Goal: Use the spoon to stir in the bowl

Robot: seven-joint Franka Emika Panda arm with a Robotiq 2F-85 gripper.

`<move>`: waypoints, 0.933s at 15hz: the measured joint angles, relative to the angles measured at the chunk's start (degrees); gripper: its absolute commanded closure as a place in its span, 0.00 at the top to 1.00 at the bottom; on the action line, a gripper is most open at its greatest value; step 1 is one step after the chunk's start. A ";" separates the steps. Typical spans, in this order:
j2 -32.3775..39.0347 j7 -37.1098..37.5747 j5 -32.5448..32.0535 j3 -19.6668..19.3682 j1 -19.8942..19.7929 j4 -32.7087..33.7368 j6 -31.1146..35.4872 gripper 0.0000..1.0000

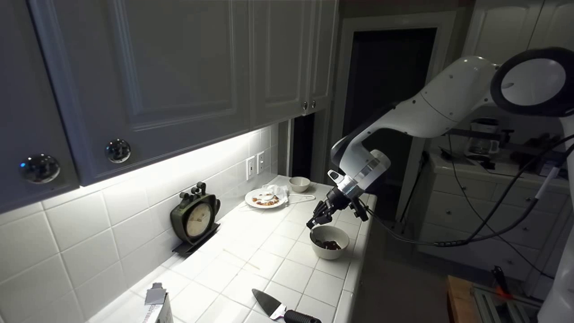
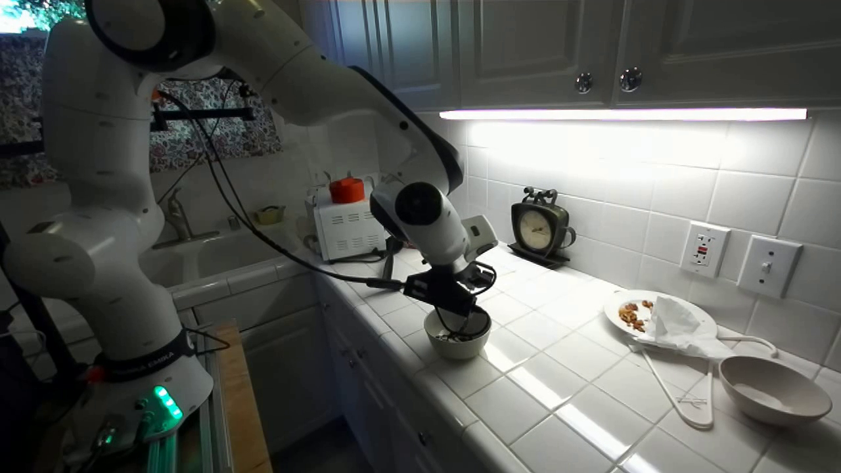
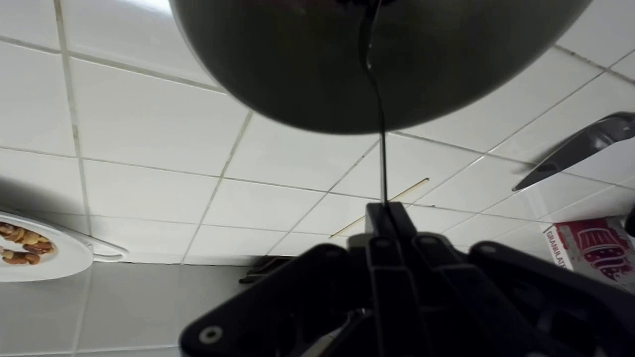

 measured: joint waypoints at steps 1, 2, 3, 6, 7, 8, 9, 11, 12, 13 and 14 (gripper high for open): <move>-0.01 -0.09 -0.18 -0.76 0.28 -0.08 -1.79 0.01; -0.01 -0.10 -0.44 -1.48 0.52 -0.11 -3.41 0.01; -0.02 -0.10 -1.01 -2.20 0.75 -0.16 -4.77 0.01; -0.13 1.14 -3.34 -4.04 1.75 -0.39 -6.12 0.01; -0.19 2.16 -4.43 -4.57 2.20 -0.42 -6.05 0.01; -0.25 3.70 -5.83 -5.06 2.69 -0.43 -5.54 0.01; -0.30 5.15 -6.99 -5.45 3.21 -0.43 -4.67 0.01; -0.33 6.76 -7.68 -5.68 3.92 -0.43 -2.13 0.01; -0.33 7.35 -7.74 -5.69 4.21 -0.43 -0.58 0.01; -0.32 7.63 -7.74 -5.68 4.47 -0.44 1.17 0.01; -0.31 7.86 -7.73 -5.66 4.64 -0.44 2.70 0.01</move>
